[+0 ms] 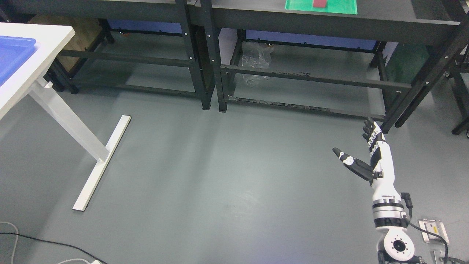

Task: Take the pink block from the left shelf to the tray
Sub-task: 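Drive toward the black shelf with the right hand raised and open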

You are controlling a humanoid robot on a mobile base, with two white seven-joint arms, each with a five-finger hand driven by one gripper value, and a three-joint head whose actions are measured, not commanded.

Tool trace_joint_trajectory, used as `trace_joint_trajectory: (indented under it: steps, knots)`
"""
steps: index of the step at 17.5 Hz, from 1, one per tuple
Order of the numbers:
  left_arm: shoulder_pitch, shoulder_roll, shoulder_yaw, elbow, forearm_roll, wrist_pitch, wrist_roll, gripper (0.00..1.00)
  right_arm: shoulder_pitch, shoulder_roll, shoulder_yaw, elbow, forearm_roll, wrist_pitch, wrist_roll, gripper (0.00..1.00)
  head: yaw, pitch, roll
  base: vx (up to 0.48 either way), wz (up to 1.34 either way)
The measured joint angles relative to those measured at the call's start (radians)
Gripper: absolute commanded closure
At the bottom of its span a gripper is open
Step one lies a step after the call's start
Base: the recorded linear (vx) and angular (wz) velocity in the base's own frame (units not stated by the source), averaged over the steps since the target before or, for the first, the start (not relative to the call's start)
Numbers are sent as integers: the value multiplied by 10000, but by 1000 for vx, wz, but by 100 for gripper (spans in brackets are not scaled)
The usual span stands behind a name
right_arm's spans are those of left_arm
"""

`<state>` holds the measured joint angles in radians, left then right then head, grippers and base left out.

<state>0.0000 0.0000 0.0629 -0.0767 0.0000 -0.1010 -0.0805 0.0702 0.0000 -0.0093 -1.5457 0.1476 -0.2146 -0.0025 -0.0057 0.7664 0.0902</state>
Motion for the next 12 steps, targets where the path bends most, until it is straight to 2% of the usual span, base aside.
trace_joint_trajectory:
  steps: [12]
  knots:
    - [0,0,0,0,0,0,0,0,259,0,-80,-460,3175,368,-211,0,0,0,0,69,-106]
